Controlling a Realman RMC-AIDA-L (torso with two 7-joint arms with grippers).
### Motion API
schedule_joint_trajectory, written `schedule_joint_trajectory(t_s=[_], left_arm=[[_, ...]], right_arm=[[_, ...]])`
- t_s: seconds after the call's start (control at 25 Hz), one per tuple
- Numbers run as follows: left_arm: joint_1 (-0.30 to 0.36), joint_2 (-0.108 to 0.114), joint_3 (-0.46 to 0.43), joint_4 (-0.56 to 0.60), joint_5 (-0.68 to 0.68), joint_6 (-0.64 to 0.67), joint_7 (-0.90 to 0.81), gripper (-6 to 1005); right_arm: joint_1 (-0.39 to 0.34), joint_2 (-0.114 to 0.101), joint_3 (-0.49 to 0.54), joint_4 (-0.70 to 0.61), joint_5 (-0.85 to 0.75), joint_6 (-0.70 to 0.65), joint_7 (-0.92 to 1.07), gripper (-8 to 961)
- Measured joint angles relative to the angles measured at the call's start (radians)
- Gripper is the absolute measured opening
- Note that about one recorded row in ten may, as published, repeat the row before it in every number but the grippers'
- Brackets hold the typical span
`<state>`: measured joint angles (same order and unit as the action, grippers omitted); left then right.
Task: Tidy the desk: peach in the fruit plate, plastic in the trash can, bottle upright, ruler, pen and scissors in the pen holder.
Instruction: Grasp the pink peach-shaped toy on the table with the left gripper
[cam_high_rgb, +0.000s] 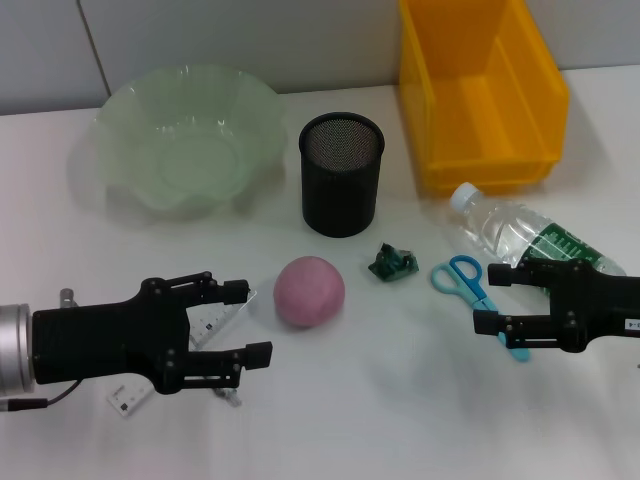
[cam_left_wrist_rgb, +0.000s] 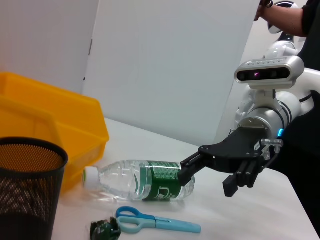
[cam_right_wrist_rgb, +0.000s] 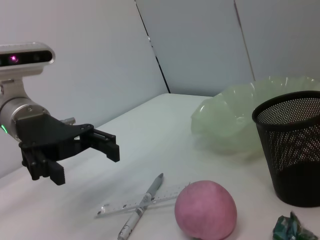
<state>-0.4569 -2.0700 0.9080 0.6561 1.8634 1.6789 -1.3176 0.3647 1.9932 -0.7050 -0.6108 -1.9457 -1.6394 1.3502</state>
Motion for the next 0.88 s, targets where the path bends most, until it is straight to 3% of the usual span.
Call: schedule_joint_trajectory(t_s=[0.88], left_arm=[[-0.002, 0.005, 0.002, -0.021, 0.007, -0.066, 0.025, 840]], right_arm=[[-0.006, -0.001, 0.001, -0.001, -0.015, 0.021, 0.000, 818]])
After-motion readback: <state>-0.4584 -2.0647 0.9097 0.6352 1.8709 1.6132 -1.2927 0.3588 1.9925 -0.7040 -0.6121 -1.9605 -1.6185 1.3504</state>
